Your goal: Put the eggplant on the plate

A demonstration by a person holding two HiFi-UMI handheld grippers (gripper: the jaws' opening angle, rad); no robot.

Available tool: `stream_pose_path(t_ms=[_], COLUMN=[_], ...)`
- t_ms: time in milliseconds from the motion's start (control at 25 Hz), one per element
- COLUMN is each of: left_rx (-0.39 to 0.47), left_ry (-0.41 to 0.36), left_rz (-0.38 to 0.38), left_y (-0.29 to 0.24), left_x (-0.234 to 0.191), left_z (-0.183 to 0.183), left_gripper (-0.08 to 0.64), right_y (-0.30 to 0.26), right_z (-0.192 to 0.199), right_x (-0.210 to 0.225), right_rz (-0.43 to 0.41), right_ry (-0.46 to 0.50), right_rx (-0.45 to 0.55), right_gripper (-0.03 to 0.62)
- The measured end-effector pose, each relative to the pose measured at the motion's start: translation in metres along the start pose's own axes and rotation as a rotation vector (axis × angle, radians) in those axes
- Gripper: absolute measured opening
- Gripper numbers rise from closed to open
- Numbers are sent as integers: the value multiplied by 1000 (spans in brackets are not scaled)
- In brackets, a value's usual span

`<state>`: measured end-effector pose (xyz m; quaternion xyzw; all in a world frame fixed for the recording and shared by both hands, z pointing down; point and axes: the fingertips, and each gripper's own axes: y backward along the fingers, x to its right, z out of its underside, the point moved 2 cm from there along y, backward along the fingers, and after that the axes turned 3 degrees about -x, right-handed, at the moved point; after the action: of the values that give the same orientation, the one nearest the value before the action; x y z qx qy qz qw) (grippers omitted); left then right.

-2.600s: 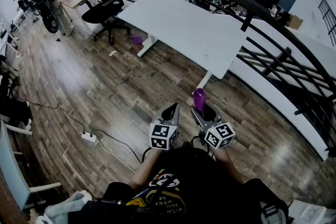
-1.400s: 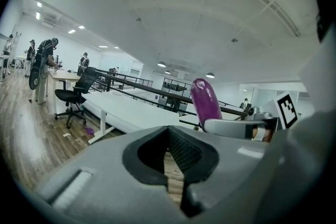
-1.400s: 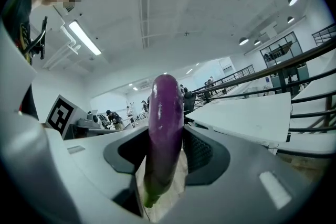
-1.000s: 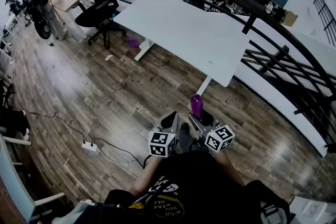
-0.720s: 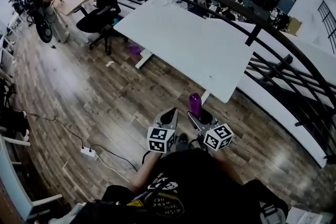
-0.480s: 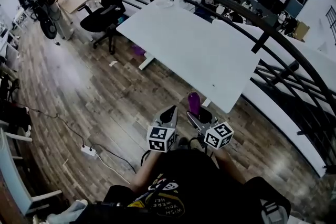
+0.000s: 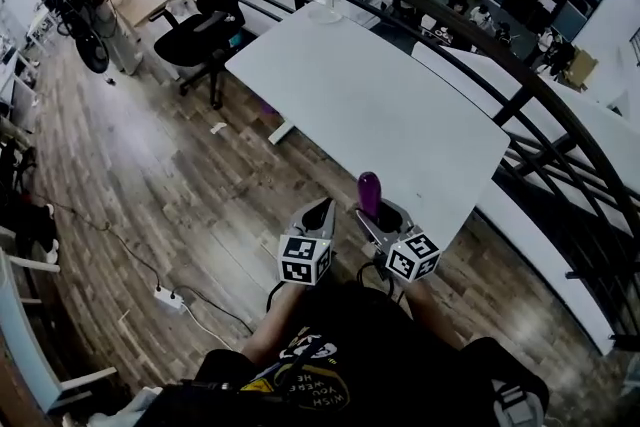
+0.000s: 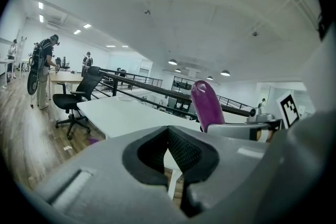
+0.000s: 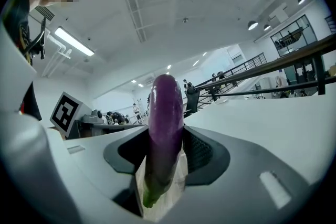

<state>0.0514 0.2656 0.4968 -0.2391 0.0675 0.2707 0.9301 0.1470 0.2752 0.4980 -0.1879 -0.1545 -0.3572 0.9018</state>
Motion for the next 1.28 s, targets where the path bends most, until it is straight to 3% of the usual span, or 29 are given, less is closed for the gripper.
stream_pose_path(t_ms=[360, 600, 1080, 1280], left_rx=[19, -3, -10, -12], left_ry=[-63, -62, 9, -28], left_rz=[96, 132, 74, 61], left_y=[-58, -84, -156, -206], left_x=[-83, -117, -218, -248], left_z=[-69, -77, -116, -157], left_gripper=[5, 5, 5, 5], right_y=[-98, -143, -260, -304], right_z=[-54, -63, -96, -130], right_x=[31, 34, 91, 133], right_rz=[81, 79, 49, 35], right_ry=[35, 1, 3, -5], right_rx=[41, 48, -7, 8], right_gripper=[198, 198, 198, 198])
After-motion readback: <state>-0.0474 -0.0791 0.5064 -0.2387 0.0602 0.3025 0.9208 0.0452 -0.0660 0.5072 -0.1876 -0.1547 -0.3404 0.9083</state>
